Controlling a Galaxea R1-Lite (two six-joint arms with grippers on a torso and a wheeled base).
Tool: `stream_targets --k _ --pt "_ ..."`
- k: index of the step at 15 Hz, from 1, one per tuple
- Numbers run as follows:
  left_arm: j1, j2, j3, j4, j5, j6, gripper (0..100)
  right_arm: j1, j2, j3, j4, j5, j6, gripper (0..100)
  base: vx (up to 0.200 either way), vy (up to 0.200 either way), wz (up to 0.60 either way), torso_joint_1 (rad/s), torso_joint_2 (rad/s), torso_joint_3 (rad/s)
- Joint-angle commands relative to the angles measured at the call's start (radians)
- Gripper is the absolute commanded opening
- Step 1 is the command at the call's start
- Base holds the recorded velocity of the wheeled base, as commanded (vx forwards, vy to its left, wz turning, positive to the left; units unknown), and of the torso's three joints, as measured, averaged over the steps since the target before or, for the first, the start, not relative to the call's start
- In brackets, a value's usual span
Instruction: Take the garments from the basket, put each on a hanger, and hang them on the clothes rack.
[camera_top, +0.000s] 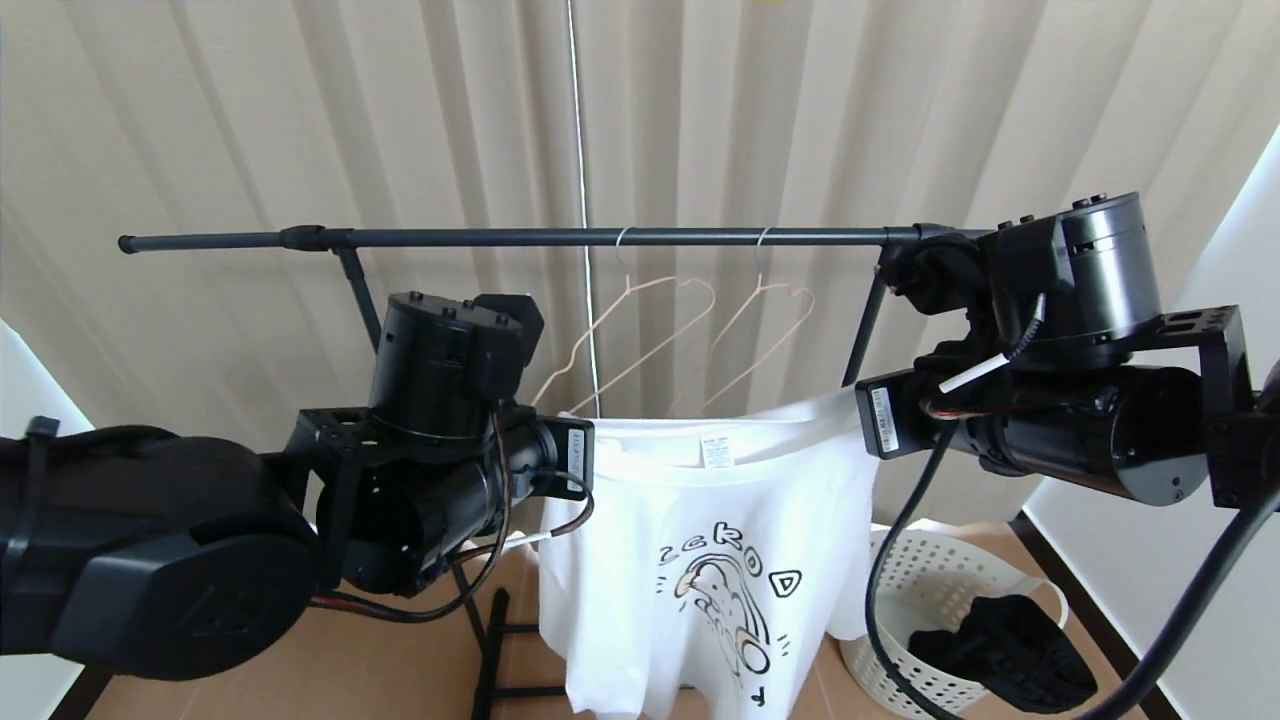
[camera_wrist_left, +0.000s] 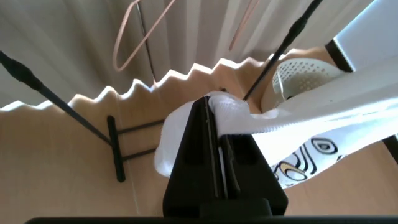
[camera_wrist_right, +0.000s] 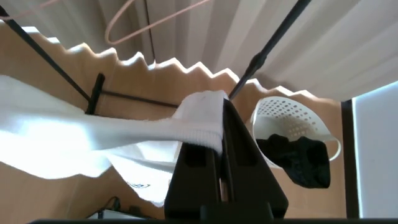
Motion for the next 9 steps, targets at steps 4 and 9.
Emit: stream_targets --k 4,9 --pt "0.026 -0.065 -0.135 0.289 -0.144 -0.004 0 -0.041 0.046 -0.064 -0.024 -0.002 0.050 0 0.000 0.000 0.00 0.000 0.00 0.000" --pt "0.026 -0.063 -0.117 0.297 -0.151 -0.022 0 -0.041 0.047 -0.119 -0.004 -0.002 0.111 0 0.000 0.000 0.00 0.000 0.00 0.000"
